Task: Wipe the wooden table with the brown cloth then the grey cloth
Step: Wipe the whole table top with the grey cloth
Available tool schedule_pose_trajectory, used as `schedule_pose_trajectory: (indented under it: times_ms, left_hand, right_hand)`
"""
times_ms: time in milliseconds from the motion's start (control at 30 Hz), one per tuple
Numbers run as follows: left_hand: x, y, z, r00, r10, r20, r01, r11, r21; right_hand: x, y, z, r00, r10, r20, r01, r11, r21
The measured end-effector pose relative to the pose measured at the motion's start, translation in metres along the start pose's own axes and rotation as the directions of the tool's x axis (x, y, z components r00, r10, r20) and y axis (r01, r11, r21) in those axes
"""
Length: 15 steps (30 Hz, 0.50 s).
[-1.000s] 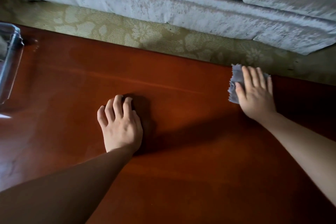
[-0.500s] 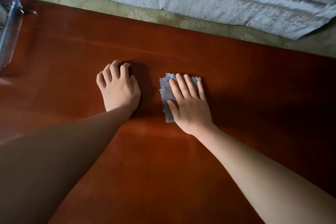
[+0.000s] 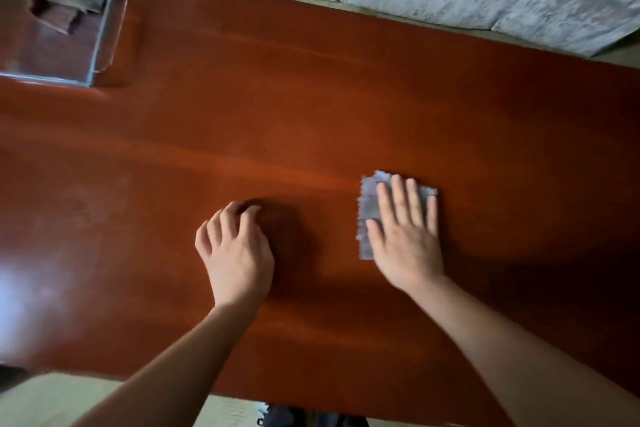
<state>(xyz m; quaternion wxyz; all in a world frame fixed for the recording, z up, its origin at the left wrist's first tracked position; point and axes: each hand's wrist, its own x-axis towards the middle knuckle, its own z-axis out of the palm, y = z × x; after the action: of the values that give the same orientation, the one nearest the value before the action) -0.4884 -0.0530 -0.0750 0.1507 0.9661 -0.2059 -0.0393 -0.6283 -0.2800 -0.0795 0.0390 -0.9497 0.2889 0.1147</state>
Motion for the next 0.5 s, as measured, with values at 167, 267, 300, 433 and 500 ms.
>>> schedule_pose_trajectory:
  times_ms: [167, 267, 300, 433, 500]
  left_hand:
    - [-0.011, -0.034, 0.001, 1.0, 0.013, -0.02, -0.014, 1.0, -0.024]
    - [-0.01, -0.033, 0.003, 0.999, 0.011, -0.036, -0.013, 0.999, -0.033]
    - [-0.01, -0.032, 0.003, 0.999, 0.019, -0.042, -0.02, 0.999, -0.031]
    - [-0.01, -0.033, 0.007, 0.994, 0.039, -0.099, -0.038, 0.999, 0.003]
    - [-0.012, -0.031, 0.008, 0.993, 0.011, -0.12, -0.009, 1.0, 0.015]
  right_hand:
    - [-0.003, -0.13, 0.006, 0.986, -0.166, -0.011, 0.166, 0.982, 0.087]
    - [-0.006, -0.165, 0.009, 0.976, -0.218, -0.024, 0.22, 0.971, 0.092]
    - [-0.008, -0.165, 0.009, 0.972, -0.234, -0.024, 0.235, 0.967, 0.095]
    - [-0.033, -0.122, 0.014, 0.957, -0.285, -0.061, 0.29, 0.95, 0.113]
    - [-0.056, -0.078, 0.017, 0.96, -0.273, -0.068, 0.279, 0.954, 0.105]
